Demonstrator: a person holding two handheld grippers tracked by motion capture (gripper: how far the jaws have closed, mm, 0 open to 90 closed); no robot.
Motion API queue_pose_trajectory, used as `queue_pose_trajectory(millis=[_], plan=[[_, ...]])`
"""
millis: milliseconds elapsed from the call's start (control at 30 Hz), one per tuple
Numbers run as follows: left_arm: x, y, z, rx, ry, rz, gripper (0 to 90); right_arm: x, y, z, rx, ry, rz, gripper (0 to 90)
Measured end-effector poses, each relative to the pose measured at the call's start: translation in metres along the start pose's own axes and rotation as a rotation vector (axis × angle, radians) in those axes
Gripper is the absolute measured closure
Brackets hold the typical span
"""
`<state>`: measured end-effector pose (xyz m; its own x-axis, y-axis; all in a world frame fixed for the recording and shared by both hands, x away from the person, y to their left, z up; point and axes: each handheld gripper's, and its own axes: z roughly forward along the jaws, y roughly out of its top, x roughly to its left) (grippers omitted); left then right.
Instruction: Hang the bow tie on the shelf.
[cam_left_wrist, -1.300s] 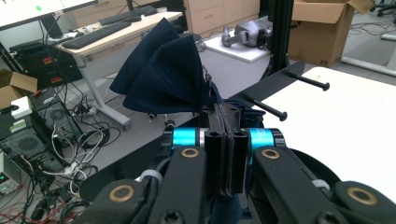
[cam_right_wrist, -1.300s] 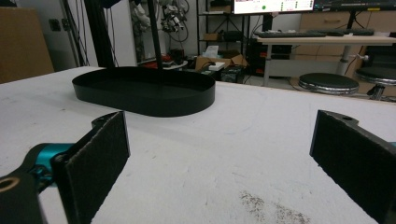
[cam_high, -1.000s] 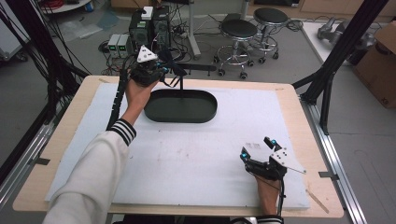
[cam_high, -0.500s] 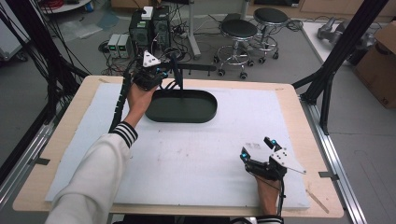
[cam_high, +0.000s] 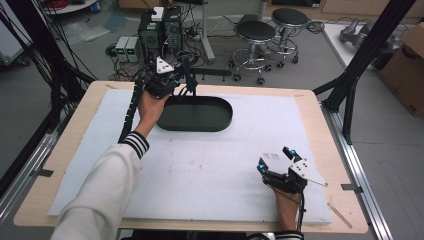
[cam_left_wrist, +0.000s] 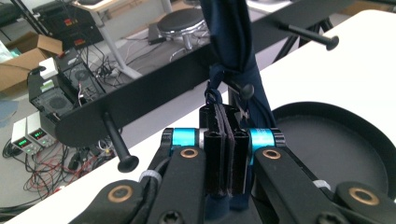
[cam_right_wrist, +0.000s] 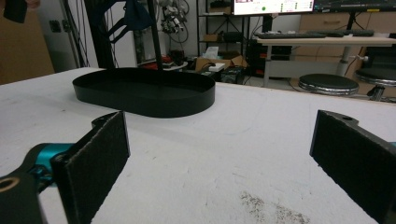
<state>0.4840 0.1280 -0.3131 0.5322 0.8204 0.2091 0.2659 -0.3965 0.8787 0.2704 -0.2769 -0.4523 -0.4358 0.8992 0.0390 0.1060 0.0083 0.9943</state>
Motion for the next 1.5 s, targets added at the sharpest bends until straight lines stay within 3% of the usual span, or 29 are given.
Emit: queue_pose_trajectory(millis=[233,333,567,667,733,767,867,933,1033,1133,1233,1500], plan=[[-0.003,-0.010,0.000,0.018,-0.005,0.017,86.5,0.000,0.000,0.000,-0.001,0.000,0.001,3.8],[-0.002,-0.015,-0.001,0.016,-0.016,-0.002,85.9,0.000,0.000,0.000,-0.005,-0.001,-0.003,3.8],[-0.005,-0.012,-0.005,0.009,-0.035,0.015,79.2,0.000,0.000,-0.001,-0.015,-0.002,0.001,3.8],[-0.005,-0.013,-0.008,-0.001,-0.035,0.003,73.7,0.000,0.000,-0.001,-0.015,-0.002,0.001,3.8],[-0.005,-0.016,-0.011,-0.012,-0.058,-0.033,62.7,0.000,0.000,-0.001,-0.015,-0.002,-0.005,3.8],[-0.006,-0.018,-0.012,-0.012,-0.060,-0.037,62.7,0.000,0.000,-0.001,-0.015,-0.002,-0.005,3.8],[-0.010,-0.026,-0.019,0.019,-0.039,-0.029,48.2,0.000,0.000,-0.001,-0.013,-0.001,0.000,3.8],[-0.011,-0.033,-0.026,0.038,-0.044,-0.030,46.4,0.000,0.000,-0.001,-0.013,-0.003,0.000,3.8],[-0.010,-0.044,-0.039,0.026,-0.118,-0.033,42.3,0.000,0.000,-0.001,-0.015,-0.003,-0.006,3.7],[-0.011,-0.060,-0.055,-0.025,-0.173,0.019,35.6,0.001,0.000,-0.001,-0.015,-0.006,-0.013,3.8],[-0.011,-0.077,-0.071,-0.072,-0.223,0.025,34.5,0.002,-0.001,-0.001,-0.021,-0.012,-0.023,3.8],[0.000,-0.132,-0.116,-0.129,-0.245,0.006,31.6,0.003,-0.001,-0.002,-0.022,-0.018,-0.030,3.8]])
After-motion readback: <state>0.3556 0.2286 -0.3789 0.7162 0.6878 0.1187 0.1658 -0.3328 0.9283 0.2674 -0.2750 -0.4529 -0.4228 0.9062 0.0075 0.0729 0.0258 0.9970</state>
